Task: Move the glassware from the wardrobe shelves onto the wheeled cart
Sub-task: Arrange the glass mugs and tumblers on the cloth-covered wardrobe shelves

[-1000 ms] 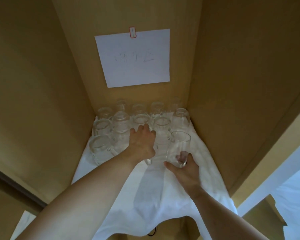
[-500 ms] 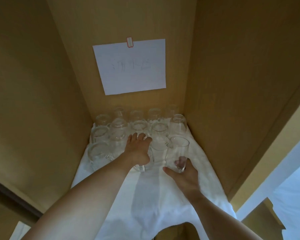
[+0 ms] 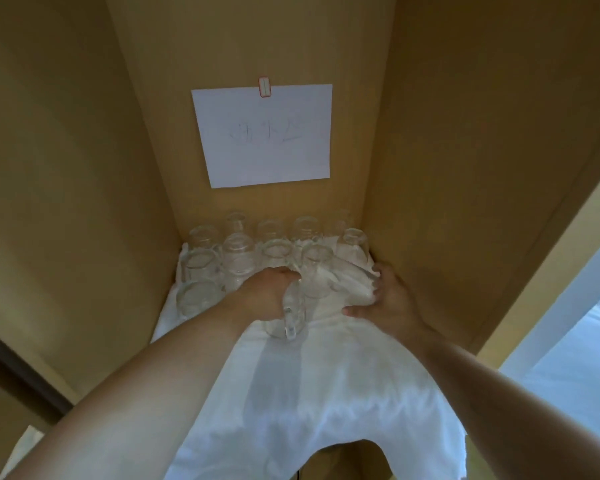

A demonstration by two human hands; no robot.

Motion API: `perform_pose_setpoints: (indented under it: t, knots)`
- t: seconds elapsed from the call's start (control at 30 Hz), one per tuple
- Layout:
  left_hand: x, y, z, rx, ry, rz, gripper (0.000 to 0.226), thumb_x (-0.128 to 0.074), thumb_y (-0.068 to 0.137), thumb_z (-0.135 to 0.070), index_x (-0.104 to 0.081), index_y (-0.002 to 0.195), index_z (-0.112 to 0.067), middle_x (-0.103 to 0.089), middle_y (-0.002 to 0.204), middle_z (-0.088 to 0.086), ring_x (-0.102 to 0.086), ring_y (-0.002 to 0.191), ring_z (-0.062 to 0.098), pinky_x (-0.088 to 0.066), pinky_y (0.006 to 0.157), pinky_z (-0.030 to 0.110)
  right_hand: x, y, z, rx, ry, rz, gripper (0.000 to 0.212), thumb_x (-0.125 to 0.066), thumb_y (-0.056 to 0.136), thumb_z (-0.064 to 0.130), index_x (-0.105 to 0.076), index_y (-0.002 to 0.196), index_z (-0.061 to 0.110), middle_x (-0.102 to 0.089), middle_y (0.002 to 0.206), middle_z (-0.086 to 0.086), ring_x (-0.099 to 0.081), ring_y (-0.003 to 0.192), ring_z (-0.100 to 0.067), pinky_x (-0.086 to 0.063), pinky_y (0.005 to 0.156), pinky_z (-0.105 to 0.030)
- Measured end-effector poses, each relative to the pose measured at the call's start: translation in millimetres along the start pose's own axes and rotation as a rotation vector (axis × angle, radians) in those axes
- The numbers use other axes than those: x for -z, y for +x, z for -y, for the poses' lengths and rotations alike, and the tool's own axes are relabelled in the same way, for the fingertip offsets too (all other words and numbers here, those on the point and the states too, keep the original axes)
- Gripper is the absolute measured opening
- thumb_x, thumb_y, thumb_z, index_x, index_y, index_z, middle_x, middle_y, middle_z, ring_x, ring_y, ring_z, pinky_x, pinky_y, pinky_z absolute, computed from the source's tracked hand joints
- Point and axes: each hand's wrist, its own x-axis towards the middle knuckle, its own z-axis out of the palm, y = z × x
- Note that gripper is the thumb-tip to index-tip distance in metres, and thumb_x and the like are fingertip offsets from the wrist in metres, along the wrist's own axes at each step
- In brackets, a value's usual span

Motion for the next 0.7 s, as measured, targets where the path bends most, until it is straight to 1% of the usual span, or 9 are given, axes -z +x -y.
perform_pose_setpoints:
  t: [0.07,0.13,0.17,0.23,0.33,0.37,0.43,0.57,0.7]
  knots:
    - [-7.2,2.5,-0.8,-0.007,0.077,-0.057,0.082,-0.073,0.085,-0.021,-0.033,0.156,-0.020,-0.045,0.151,0.004,-0.046,0.134,0.027,-0.049,0.099,0.037,13.0,9.0,11.1,0.092,-0.153,0.012,0.102,-0.102,0.045,0.038,-0.048,0.131,0.025,-0.056,0.124,0.002,-0.056,0.113,-0.019,-0.049,0.090,-0.031]
    - [-10.9,6.0,-1.3,0.002,0.174,-0.093,0.080,-0.070,0.085,-0.030,-0.032,0.155,-0.018,-0.050,0.141,0.006,-0.051,0.126,0.029,-0.048,0.093,0.036,22.8,16.8,23.1,0.177,-0.364,0.053,0.100,-0.100,0.047,0.038,-0.049,0.133,0.027,-0.054,0.123,0.000,-0.053,0.112,-0.021,-0.045,0.086,-0.029]
    - [-12.6,7.3,-1.4,0.011,0.213,-0.112,0.081,-0.070,0.085,-0.034,-0.031,0.155,-0.017,-0.051,0.139,0.007,-0.053,0.123,0.029,-0.045,0.095,0.036,24.9,20.3,28.2,0.220,-0.448,0.079,0.100,-0.098,0.048,0.037,-0.048,0.135,0.027,-0.054,0.122,-0.001,-0.052,0.113,-0.023,-0.045,0.084,-0.030]
    - [-14.9,9.8,-0.7,0.032,0.263,-0.130,0.085,-0.067,0.086,-0.040,-0.027,0.157,-0.017,-0.051,0.141,0.007,-0.054,0.123,0.030,-0.039,0.106,0.038,23.1,25.1,38.2,0.304,-0.580,0.124,0.098,-0.095,0.052,0.032,-0.048,0.137,0.024,-0.056,0.121,-0.002,-0.052,0.112,-0.027,-0.044,0.083,-0.029]
    - [-18.0,13.5,1.4,0.050,0.280,-0.144,0.088,-0.066,0.087,-0.044,-0.023,0.159,-0.017,-0.047,0.147,0.006,-0.052,0.127,0.031,-0.033,0.114,0.040,8.9,28.2,52.5,0.391,-0.737,0.184,0.093,-0.092,0.059,0.029,-0.046,0.139,0.023,-0.057,0.122,-0.002,-0.050,0.115,-0.027,-0.044,0.094,-0.033]
    - [-18.6,14.3,1.4,0.056,0.269,-0.154,0.088,-0.066,0.087,-0.044,-0.023,0.159,-0.018,-0.047,0.148,0.005,-0.052,0.129,0.030,-0.031,0.115,0.040,2.8,28.7,56.2,0.404,-0.771,0.196,0.093,-0.092,0.061,0.029,-0.044,0.140,0.024,-0.057,0.121,-0.001,-0.050,0.114,-0.026,-0.044,0.096,-0.034]
    - [-20.8,15.0,1.6,0.070,0.254,-0.176,0.089,-0.066,0.087,-0.044,-0.022,0.159,-0.018,-0.044,0.152,0.005,-0.049,0.133,0.029,-0.026,0.119,0.040,-9.7,29.3,61.1,0.409,-0.772,0.217,0.094,-0.092,0.063,0.027,-0.043,0.143,0.025,-0.055,0.124,-0.002,-0.051,0.112,-0.026,-0.044,0.095,-0.033]
    - [-30.3,16.4,3.9,0.081,0.270,-0.205,0.089,-0.062,0.090,-0.044,-0.016,0.161,-0.018,-0.034,0.159,0.008,-0.040,0.142,0.029,-0.017,0.124,0.041,-30.6,32.6,64.9,0.406,-0.740,0.248,0.098,-0.090,0.070,0.019,-0.038,0.152,0.028,-0.039,0.148,-0.009,-0.048,0.126,-0.030,-0.051,0.095,-0.037]
    - [-33.8,18.2,4.8,0.110,0.234,-0.231,0.089,-0.059,0.092,-0.048,-0.013,0.161,-0.016,-0.029,0.162,0.011,-0.035,0.145,0.029,-0.013,0.125,0.040,-40.3,39.9,62.7,0.425,-0.738,0.238,0.102,-0.091,0.068,0.018,-0.037,0.154,0.030,-0.038,0.151,-0.008,-0.048,0.128,-0.028,-0.048,0.098,-0.034]
